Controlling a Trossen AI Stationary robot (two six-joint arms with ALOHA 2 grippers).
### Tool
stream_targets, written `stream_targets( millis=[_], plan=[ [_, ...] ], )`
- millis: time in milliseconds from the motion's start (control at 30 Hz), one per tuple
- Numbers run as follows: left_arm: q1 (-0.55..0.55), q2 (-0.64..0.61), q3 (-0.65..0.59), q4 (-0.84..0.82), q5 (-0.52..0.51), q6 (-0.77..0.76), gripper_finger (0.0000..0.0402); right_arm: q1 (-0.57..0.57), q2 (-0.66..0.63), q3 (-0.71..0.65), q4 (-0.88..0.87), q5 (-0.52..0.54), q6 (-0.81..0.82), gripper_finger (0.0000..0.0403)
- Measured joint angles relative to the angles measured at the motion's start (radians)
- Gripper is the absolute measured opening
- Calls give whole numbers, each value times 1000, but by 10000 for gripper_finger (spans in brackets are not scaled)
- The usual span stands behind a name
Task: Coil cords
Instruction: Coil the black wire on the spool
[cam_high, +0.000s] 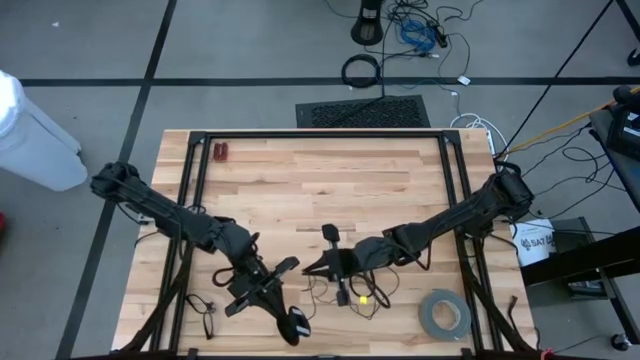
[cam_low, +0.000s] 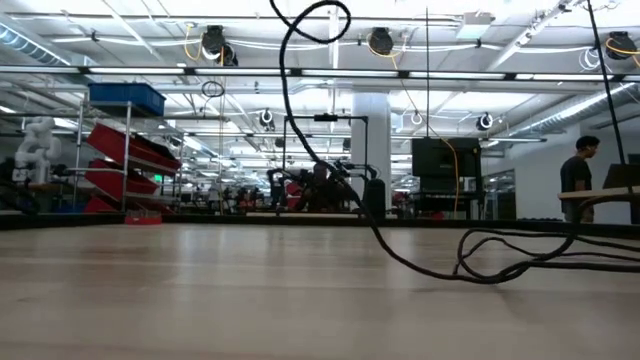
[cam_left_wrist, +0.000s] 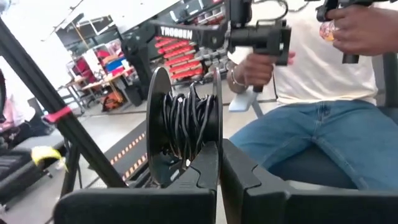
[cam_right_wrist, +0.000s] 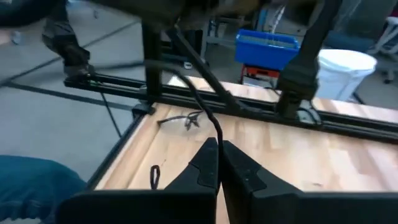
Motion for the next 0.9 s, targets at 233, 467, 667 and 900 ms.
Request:
stream_targets(
  millis=[233, 467, 667, 900],
  plan=[
    [-1, 19, 0, 7, 30, -1, 3, 17, 0, 86, -150, 115, -23, 0],
    [-4, 20, 0, 36, 63, -2, 3, 29, 1, 122, -236, 279, -28, 0],
    [6, 46, 0, 29, 66, -53, 3, 37, 1, 156, -230, 286, -34, 0],
    [47, 65, 0, 25, 7, -138, 3, 65, 1, 165, -233, 302, -45, 0]
  ],
)
